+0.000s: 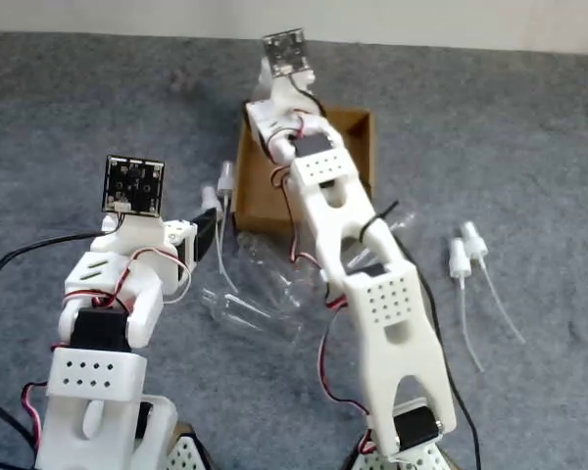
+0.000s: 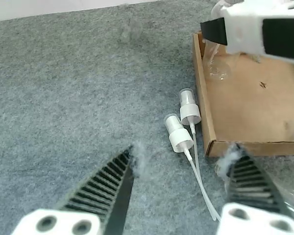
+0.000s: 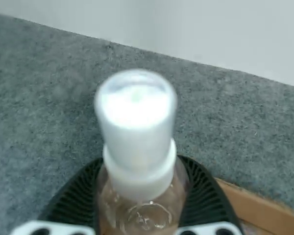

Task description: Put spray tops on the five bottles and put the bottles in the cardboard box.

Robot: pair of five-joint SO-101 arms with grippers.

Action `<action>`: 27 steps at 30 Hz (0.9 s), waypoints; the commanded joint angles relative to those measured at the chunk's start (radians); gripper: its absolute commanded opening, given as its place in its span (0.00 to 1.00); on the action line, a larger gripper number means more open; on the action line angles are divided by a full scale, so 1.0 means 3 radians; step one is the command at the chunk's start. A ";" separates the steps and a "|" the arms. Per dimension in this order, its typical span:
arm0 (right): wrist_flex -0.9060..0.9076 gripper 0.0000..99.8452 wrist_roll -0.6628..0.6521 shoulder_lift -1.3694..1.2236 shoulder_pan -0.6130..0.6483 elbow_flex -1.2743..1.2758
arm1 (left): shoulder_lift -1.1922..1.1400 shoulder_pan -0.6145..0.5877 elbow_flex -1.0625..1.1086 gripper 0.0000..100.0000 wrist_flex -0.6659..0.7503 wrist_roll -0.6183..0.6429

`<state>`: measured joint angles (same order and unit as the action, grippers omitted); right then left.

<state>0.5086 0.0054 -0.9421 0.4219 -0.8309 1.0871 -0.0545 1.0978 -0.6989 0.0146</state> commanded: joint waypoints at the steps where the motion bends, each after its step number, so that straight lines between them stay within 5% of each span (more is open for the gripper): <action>1: 0.0258 0.01 -0.0041 -0.0095 -0.0028 -0.0616 | 0.0033 -0.0033 -0.0008 0.23 0.0066 0.0000; 13: 0.0939 0.24 -0.0041 -0.0453 0.0079 -0.1542 | 0.0033 -0.0028 -0.0008 0.23 0.0066 0.0000; 27: 0.1046 0.26 -0.0041 -0.0376 0.0100 -0.1731 | 0.0033 -0.0028 -0.0008 0.23 0.0066 0.0000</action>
<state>0.8109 0.0054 -1.1063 0.4388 -1.2681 1.0871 -0.0545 1.0978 -0.6989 0.0146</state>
